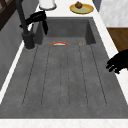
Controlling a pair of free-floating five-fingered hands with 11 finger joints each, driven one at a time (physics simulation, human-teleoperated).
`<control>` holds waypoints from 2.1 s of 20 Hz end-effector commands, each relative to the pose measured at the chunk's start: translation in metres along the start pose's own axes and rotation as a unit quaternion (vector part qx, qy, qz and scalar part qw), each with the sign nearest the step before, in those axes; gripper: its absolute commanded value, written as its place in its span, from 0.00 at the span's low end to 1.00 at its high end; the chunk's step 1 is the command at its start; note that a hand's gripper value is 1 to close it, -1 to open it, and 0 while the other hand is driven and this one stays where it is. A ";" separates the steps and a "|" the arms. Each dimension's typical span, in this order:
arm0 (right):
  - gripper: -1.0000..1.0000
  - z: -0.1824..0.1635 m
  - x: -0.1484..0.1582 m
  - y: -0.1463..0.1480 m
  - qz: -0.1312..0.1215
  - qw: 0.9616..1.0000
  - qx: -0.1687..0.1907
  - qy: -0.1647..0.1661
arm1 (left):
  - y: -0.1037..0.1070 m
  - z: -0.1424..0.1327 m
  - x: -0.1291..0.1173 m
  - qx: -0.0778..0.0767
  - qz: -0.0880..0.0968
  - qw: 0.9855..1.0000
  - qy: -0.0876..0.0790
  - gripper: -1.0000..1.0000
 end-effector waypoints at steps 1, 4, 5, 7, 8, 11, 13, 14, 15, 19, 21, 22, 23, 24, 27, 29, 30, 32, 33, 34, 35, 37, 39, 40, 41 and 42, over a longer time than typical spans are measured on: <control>0.00 -0.028 -0.001 0.016 0.006 0.999 0.044 0.005 | 0.000 0.000 0.000 0.000 0.000 1.000 0.000 0.50; 0.00 -0.045 -0.004 0.021 0.021 0.997 0.069 0.006 | 0.000 0.000 0.000 0.000 0.000 1.000 0.000 0.50; 0.00 -0.050 -0.006 0.020 0.030 0.997 0.069 0.010 | 0.000 0.000 0.000 0.000 0.000 1.000 0.000 0.50; 0.00 -0.062 -0.014 0.019 0.039 0.997 0.067 0.017 | 0.000 0.000 0.000 0.000 0.000 1.000 0.000 0.50; 0.00 -0.063 -0.019 0.020 0.038 0.997 0.062 0.008 | 0.000 0.000 0.000 0.000 0.000 1.000 0.000 0.50; 0.00 -0.062 -0.022 0.026 0.035 0.998 0.053 -0.001 | 0.000 0.000 0.000 0.000 0.000 1.000 0.000 0.50; 1.00 -0.062 -0.009 0.031 0.048 0.998 0.044 0.006 | 0.000 0.000 0.000 0.000 0.000 1.000 0.000 0.50; 1.00 -0.061 -0.003 0.033 0.052 0.998 0.040 0.012 | 0.000 0.000 0.000 0.000 0.000 1.000 0.000 0.50; 1.00 -0.061 -0.001 0.033 0.051 0.997 0.051 0.022 | 0.000 0.000 0.000 0.000 0.000 1.000 0.000 0.50; 1.00 -0.039 -0.014 0.028 0.059 0.994 0.072 0.054 | 0.000 0.000 0.000 0.000 0.000 1.000 0.000 0.50; 1.00 -0.024 -0.013 0.021 0.079 0.995 0.032 0.058 | 0.000 0.000 0.000 0.000 0.000 1.000 0.000 0.50; 1.00 -0.025 -0.012 0.023 0.091 0.994 0.009 0.057 | 0.000 0.000 0.000 0.000 0.000 1.000 0.000 0.50; 1.00 -0.025 -0.010 0.025 0.100 0.993 -0.013 0.057 | 0.000 0.000 0.000 0.000 0.000 1.000 0.000 0.50; 1.00 -0.024 -0.009 0.028 0.105 0.992 -0.037 0.052 | 0.000 0.000 0.000 0.000 0.000 1.000 0.000 0.50; 1.00 -0.037 -0.009 0.028 0.090 0.991 -0.066 0.069 | 0.000 0.000 0.000 0.000 0.000 1.000 0.000 0.50; 1.00 -0.024 -0.018 0.040 0.118 0.989 -0.074 0.046 | 0.000 0.000 0.000 0.000 0.000 1.000 0.000 0.50; 1.00 -0.024 -0.019 0.039 0.113 0.989 -0.088 0.043 | 0.000 0.000 0.000 0.000 0.000 1.000 0.000 0.50; 1.00 -0.022 -0.020 0.039 0.110 0.988 -0.102 0.039 | 0.000 0.000 0.000 0.000 0.000 1.000 0.000 0.50; 1.00 -0.025 -0.020 0.039 0.107 0.988 -0.104 0.040 | 0.000 0.000 0.000 0.000 0.000 1.000 0.000 0.50; 1.00 -0.025 -0.020 0.039 0.109 0.987 -0.108 0.041 | 0.000 0.000 0.000 0.000 0.000 1.000 0.000 0.50; 1.00 -0.025 -0.020 0.040 0.110 0.987 -0.111 0.041 | 0.000 0.000 0.000 0.000 0.000 1.000 0.000 0.50; 1.00 -0.025 -0.020 0.041 0.111 0.986 -0.116 0.041 | 0.000 0.000 0.000 0.000 0.000 1.000 0.000 0.50; 1.00 -0.024 -0.020 0.041 0.109 0.986 -0.119 0.040 | 0.000 0.000 0.000 0.000 0.000 1.000 0.000 0.50; 1.00 -0.024 -0.018 0.038 0.102 0.987 -0.116 0.039 | 0.000 0.000 0.000 0.000 0.000 1.000 0.000 0.50; 1.00 -0.026 -0.016 0.037 0.101 0.987 -0.114 0.043 | 0.000 0.000 0.000 0.000 0.000 1.000 0.000 0.50; 1.00 -0.027 -0.012 0.036 0.101 0.987 -0.114 0.048 | 0.000 0.000 0.000 0.000 0.000 1.000 0.000 0.50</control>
